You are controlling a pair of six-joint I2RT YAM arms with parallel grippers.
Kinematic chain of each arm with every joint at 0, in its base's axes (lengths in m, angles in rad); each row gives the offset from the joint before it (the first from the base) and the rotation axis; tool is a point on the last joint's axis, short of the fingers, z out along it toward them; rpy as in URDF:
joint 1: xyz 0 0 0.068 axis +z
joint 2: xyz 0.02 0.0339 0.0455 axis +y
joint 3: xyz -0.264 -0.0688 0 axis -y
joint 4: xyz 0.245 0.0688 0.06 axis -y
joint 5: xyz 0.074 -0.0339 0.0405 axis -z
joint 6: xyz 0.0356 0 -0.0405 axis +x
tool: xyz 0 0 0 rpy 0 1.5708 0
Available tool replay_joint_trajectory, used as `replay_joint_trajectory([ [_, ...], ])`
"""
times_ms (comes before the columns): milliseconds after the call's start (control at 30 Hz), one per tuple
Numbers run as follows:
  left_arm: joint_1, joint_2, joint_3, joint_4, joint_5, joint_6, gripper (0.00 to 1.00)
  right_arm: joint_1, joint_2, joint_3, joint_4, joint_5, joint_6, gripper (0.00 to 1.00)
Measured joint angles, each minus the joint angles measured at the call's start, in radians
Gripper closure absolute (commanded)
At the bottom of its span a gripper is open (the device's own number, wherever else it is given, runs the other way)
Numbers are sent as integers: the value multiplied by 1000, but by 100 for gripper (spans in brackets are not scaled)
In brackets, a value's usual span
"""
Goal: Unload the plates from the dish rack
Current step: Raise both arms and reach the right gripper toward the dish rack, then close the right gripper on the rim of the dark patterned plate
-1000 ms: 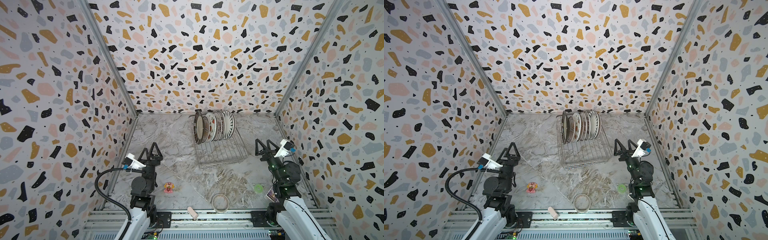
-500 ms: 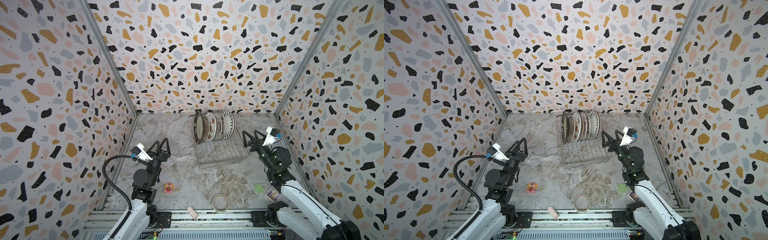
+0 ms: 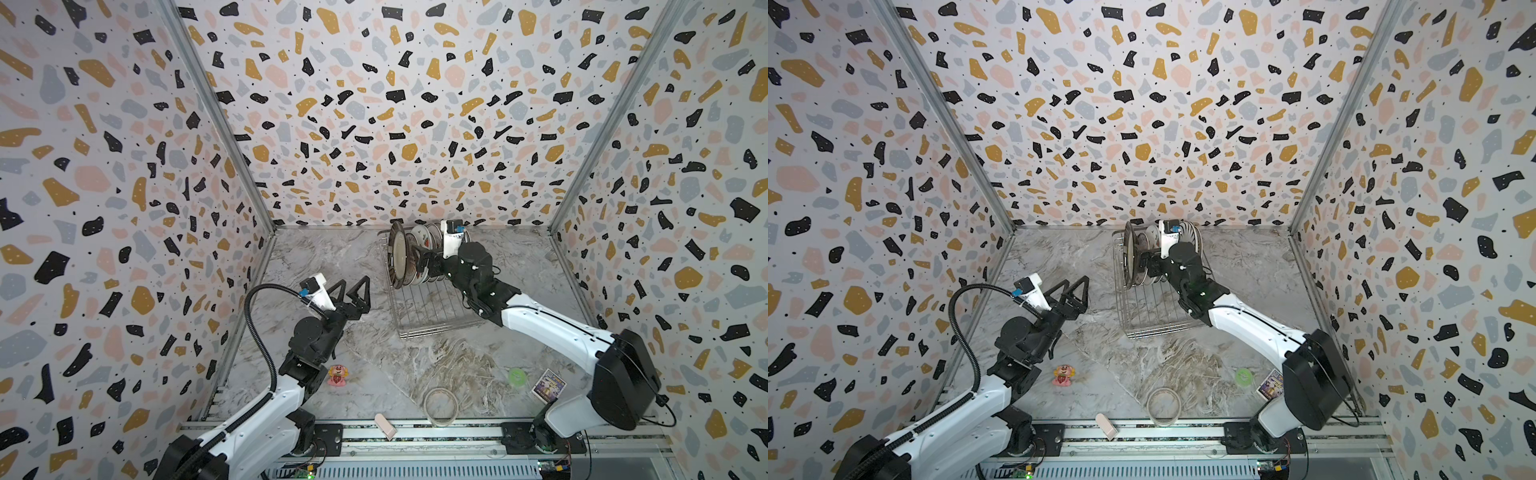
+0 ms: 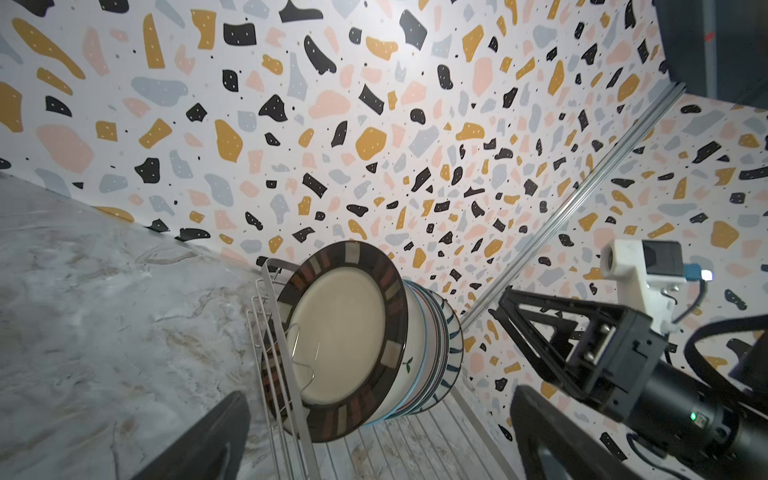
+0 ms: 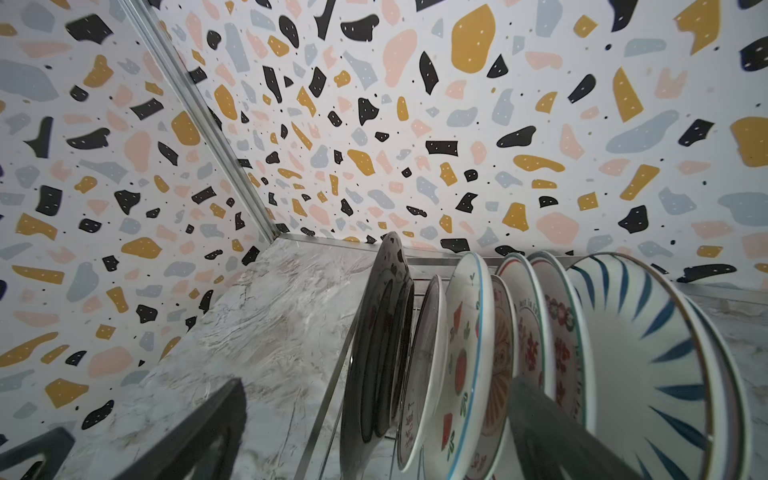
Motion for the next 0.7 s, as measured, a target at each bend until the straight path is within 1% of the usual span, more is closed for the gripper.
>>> replay_joint_trajectory([
  [67, -5, 13, 0, 5, -21, -1, 1, 0, 82, 95, -65, 0, -11, 24],
  [167, -8, 41, 3, 6, -33, -1, 0, 4, 192, 225, -141, -1, -13, 39],
  [233, -8, 63, 10, 3, -34, -1, 0, 8, 260, 294, -186, 2, -17, 40],
  [300, -8, 70, 15, 3, -35, -1, 0, 16, 311, 343, -230, 18, -21, 45],
  [333, -9, 70, 16, 3, -36, -1, 0, 23, 336, 367, -254, 33, -26, 50],
  [433, -10, 70, 16, 4, -42, -2, 0, 43, 398, 434, -316, 73, -32, 60],
  [533, -10, 70, 16, 4, -50, -2, 1, 56, 439, 483, -359, 118, -34, 62],
  [600, -10, 70, 16, 4, -52, -2, 0, 64, 458, 513, -383, 153, -35, 69],
  [700, -10, 71, 16, 4, -52, -3, 0, 72, 495, 576, -423, 215, -35, 70],
])
